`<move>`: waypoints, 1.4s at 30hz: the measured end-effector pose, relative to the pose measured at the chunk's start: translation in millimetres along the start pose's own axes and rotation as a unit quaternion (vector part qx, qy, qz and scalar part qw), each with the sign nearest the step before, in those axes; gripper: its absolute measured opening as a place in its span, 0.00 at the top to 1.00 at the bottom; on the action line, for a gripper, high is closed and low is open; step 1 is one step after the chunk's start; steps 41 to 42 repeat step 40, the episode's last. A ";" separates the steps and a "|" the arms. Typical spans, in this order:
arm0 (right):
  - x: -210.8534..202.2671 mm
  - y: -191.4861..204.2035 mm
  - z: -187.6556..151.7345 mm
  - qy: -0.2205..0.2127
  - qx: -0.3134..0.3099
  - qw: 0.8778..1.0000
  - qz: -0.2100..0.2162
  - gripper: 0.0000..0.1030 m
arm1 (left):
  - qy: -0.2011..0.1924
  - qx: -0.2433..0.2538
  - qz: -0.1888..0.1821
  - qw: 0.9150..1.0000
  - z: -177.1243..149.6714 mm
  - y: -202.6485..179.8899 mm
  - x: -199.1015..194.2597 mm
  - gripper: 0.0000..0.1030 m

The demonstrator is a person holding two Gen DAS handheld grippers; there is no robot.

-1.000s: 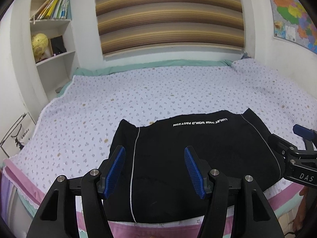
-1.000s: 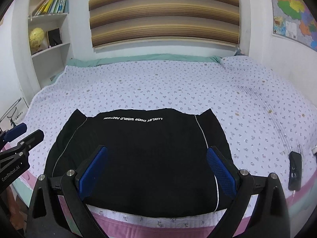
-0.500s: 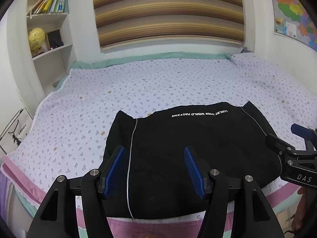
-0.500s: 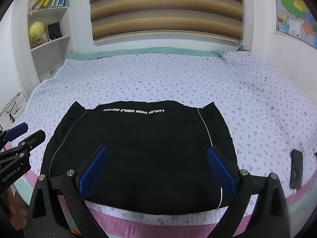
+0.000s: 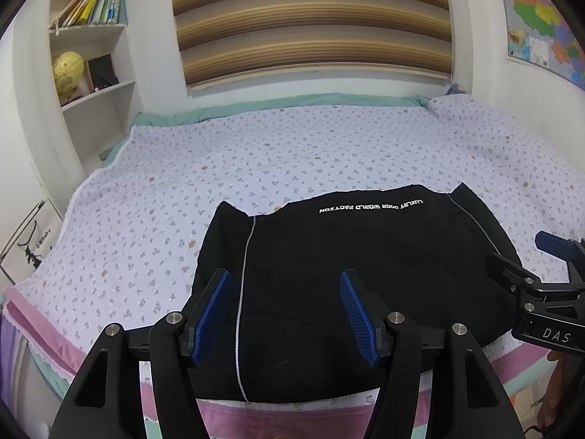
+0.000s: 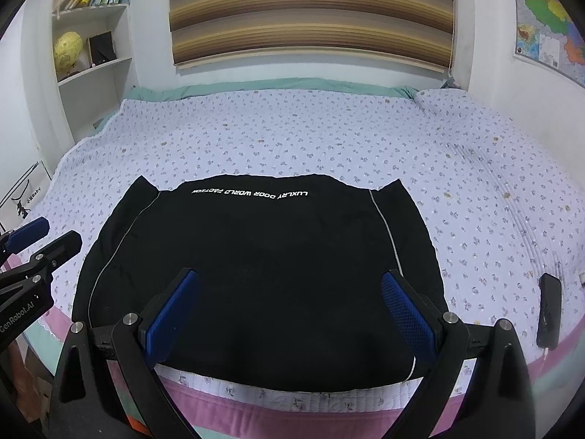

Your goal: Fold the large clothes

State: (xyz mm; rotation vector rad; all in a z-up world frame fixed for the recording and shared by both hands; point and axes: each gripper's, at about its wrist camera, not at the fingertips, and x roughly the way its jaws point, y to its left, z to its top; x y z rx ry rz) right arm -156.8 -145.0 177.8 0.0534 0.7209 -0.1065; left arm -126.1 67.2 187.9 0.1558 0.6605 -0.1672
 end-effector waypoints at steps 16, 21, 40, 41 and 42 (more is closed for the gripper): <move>7.4 -5.5 -2.4 0.013 0.007 1.000 0.002 0.02 | 0.012 0.006 0.001 1.000 -1.9 -1.8 9.2 0.39; 11.7 -7.3 -2.7 0.018 0.008 1.000 0.003 0.02 | 0.012 0.008 0.003 1.000 -1.9 -3.0 10.2 0.39; 24.0 -10.9 -1.6 0.027 0.008 1.000 0.004 0.02 | -0.005 0.005 0.049 0.999 1.1 3.0 16.3 0.39; 24.0 -10.9 -1.6 0.027 0.008 1.000 0.004 0.02 | -0.005 0.005 0.049 0.999 1.1 3.0 16.3 0.39; 24.0 -10.9 -1.6 0.027 0.008 1.000 0.004 0.02 | -0.005 0.005 0.049 0.999 1.1 3.0 16.3 0.39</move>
